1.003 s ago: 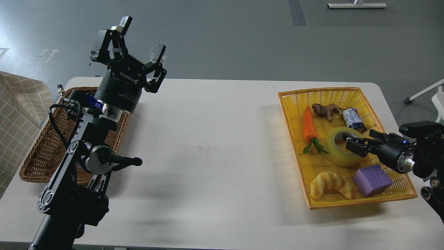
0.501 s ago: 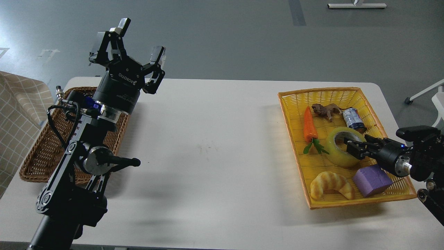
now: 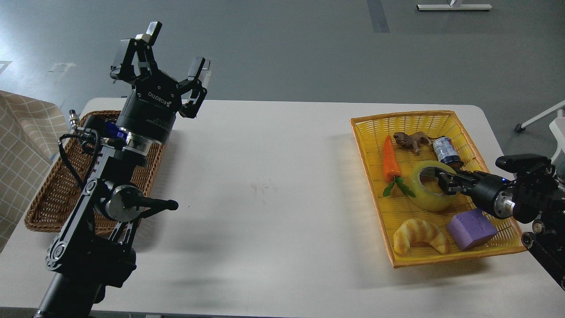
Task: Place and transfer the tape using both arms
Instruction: 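Lower the right gripper into the tape roll's hole and grip its rim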
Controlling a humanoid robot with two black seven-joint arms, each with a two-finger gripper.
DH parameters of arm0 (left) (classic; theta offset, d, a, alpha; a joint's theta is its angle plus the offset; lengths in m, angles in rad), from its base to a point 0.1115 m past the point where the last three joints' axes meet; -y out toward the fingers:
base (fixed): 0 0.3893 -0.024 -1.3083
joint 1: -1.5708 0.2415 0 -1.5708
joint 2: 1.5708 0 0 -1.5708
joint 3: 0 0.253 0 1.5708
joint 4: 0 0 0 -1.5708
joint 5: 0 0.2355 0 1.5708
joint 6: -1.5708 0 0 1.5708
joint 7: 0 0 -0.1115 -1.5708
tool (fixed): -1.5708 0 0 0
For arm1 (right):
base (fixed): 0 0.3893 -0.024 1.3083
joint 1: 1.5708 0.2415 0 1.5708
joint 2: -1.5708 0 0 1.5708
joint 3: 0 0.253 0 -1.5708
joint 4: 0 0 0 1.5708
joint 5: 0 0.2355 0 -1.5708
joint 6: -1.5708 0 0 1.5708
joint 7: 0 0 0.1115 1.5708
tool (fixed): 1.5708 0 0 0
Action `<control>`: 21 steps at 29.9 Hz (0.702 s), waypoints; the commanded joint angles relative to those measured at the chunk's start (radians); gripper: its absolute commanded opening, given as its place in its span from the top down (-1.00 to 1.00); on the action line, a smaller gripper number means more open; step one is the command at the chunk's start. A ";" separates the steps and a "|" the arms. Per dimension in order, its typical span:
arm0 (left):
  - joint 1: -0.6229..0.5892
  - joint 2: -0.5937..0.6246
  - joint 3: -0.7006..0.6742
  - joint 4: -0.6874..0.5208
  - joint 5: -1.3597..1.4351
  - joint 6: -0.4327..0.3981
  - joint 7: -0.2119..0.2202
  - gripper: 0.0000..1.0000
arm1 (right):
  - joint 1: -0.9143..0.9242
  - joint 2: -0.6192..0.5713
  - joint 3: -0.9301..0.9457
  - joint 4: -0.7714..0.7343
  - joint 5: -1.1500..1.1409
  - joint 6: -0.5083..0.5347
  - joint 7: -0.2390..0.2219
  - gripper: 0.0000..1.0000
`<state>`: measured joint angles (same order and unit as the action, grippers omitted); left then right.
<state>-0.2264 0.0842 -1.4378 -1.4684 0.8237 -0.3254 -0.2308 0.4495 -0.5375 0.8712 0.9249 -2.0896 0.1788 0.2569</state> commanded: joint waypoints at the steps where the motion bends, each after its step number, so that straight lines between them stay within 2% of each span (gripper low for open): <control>1: 0.001 0.000 0.000 0.000 0.000 0.000 0.001 -0.96 | -0.003 -0.005 0.000 0.002 -0.001 0.016 0.002 0.31; 8: 0.001 -0.001 0.000 0.000 0.002 0.002 0.002 -0.96 | -0.009 -0.033 -0.020 0.006 -0.003 0.056 0.008 0.61; 21: 0.005 -0.001 0.002 -0.003 0.002 -0.004 0.002 -0.96 | 0.006 -0.042 -0.020 0.038 0.002 0.117 0.010 0.70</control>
<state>-0.2211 0.0817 -1.4358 -1.4680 0.8260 -0.3209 -0.2270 0.4535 -0.5760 0.8483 0.9566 -2.0907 0.2913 0.2654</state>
